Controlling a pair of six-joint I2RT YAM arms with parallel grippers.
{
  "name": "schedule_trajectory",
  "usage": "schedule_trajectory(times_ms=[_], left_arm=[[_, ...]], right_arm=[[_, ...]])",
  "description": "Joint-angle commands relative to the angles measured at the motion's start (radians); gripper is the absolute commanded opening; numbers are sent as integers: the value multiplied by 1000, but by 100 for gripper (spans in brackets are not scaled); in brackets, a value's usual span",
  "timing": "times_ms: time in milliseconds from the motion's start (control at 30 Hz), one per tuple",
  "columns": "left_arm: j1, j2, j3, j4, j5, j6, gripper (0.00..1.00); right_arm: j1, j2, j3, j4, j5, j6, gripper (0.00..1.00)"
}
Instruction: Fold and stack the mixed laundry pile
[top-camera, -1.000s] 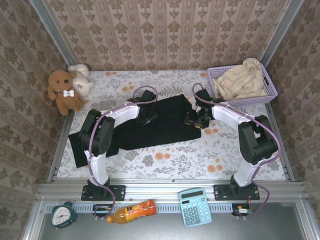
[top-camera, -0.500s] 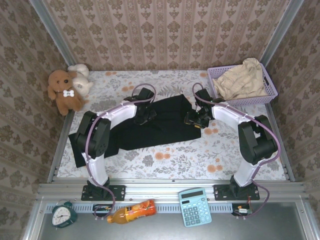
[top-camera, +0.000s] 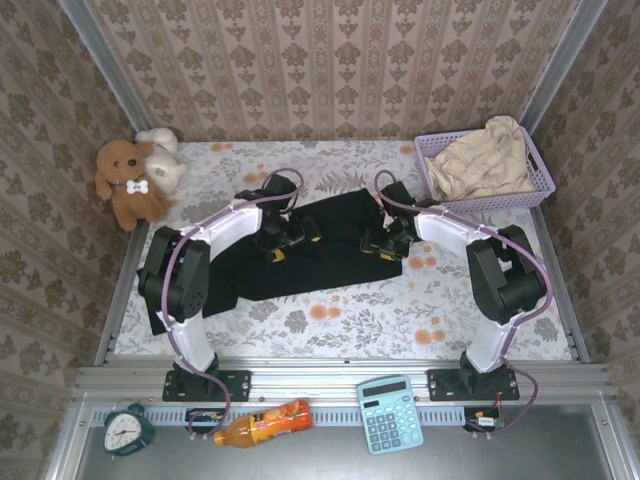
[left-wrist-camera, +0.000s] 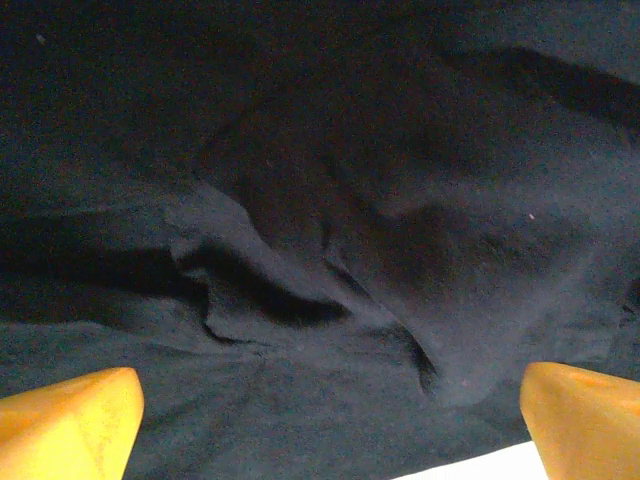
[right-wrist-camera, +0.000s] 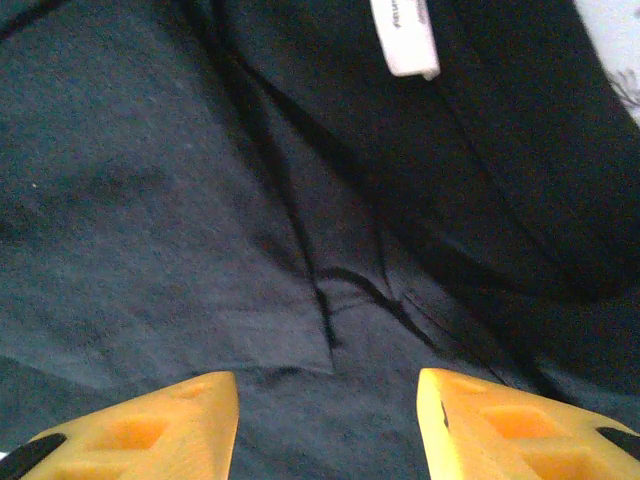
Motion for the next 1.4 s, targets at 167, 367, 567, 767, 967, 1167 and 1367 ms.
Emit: schedule_trajectory(times_ms=[167,367,567,767,967,1167,1367], left_arm=[[-39,-67,-64,92,-33,-69,100],[-51,-86,-83,132,-62,-73,99],[-54,-98,-106,161,-66,-90,88],[-65,-126,-159,240,-62,-137,62],[-79,-134,-198,309,-128,-203,48],[-101,-62,-164,383,-166,-248,45],[-134,32,-85,379,-164,-243,45]], right_arm=[[27,86,54,61,-45,35,50],[44,64,11,68,-43,52,44],[50,65,12,61,-48,52,19],[33,9,120,8,-89,69,0],[-26,57,243,27,-101,130,0],[-55,181,356,73,-98,179,0],[-57,230,390,88,-98,196,0]])
